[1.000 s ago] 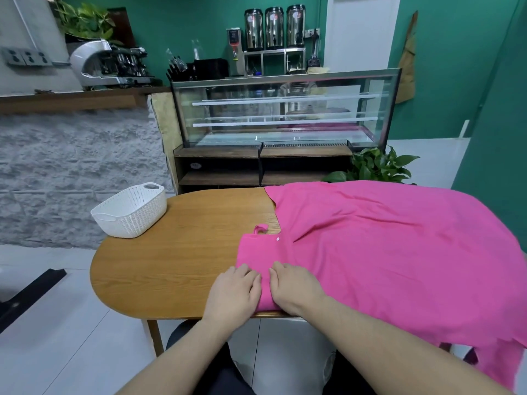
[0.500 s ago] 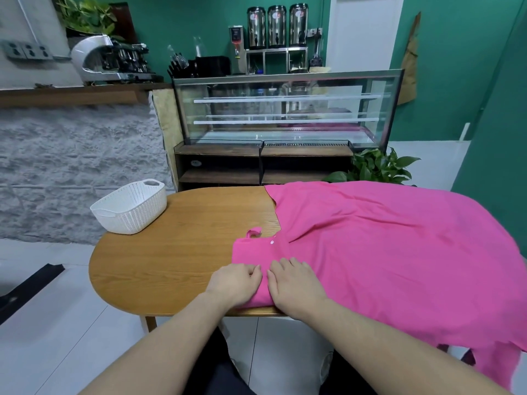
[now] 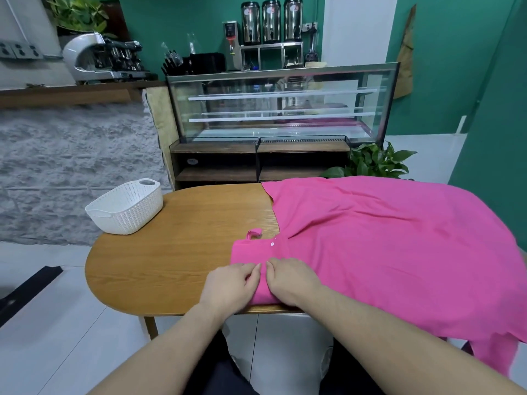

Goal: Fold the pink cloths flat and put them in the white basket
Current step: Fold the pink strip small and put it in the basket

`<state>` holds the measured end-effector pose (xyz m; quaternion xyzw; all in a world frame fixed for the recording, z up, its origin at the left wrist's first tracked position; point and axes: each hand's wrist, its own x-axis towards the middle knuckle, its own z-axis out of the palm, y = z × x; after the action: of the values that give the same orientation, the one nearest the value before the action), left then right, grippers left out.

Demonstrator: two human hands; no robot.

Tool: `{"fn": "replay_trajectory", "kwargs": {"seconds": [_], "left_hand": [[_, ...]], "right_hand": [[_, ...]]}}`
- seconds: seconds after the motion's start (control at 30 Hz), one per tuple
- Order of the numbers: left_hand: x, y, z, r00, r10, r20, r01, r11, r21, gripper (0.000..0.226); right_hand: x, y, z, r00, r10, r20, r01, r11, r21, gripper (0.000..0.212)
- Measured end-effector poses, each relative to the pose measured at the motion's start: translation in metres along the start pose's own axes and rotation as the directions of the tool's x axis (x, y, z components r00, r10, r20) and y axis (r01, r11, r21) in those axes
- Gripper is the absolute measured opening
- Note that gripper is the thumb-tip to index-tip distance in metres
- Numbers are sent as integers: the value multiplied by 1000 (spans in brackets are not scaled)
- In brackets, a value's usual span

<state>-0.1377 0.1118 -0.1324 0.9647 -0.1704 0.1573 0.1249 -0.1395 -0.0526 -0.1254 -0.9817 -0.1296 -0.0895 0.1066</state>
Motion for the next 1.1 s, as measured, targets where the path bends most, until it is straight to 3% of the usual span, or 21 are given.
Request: {"fn": "replay_trajectory", "kwargs": {"seconds": [0.13,0.23,0.3,0.37,0.43,0.5,0.6,0.67,0.8,0.87,0.97,1.03,1.1], "left_hand": [[14,5,-9,961,-170,218,180,983,-28,49],[19,4,-10,918,-231,323,264,962,-63,50],[16,5,-9,936,-221,275,245,968,-56,58],[7,3,-3,985,-139,101,141,990,-8,59],[-4,-2,6,998,16,-59,-14,999,40,51],[-16,-9,18,978,141,-154,-128,988,91,40],[-20,-13,21,980,147,-133,-136,987,89,38],[-14,-8,12,993,81,-87,-75,995,68,46],[3,1,-2,992,-67,103,63,997,36,43],[11,3,-10,968,-144,205,140,990,36,44],[18,1,-12,928,-179,326,192,981,-9,46],[17,0,-8,952,-158,261,156,987,28,50],[8,-3,-2,999,-14,41,9,993,121,53]], "right_hand": [[-10,2,8,988,-41,-151,13,983,-183,30],[-10,2,10,996,-25,-89,9,986,-168,32],[-6,1,8,999,-42,-19,39,987,-153,47],[-4,-2,5,999,-43,-32,39,995,-94,58],[-2,-3,4,999,-22,-48,21,1000,-11,51],[1,-6,0,999,26,32,-27,999,35,46],[5,-12,-9,984,73,162,-76,997,9,51],[6,-10,-10,983,73,169,-72,997,-9,52],[-3,-6,2,1000,9,-12,-10,998,-60,50],[-10,-2,13,998,-49,-45,39,978,-204,38],[-14,1,14,991,-113,-78,90,964,-251,30],[-11,-1,10,994,-86,-67,72,980,-187,30],[-11,-11,-2,999,-42,6,43,993,-110,34]]}}
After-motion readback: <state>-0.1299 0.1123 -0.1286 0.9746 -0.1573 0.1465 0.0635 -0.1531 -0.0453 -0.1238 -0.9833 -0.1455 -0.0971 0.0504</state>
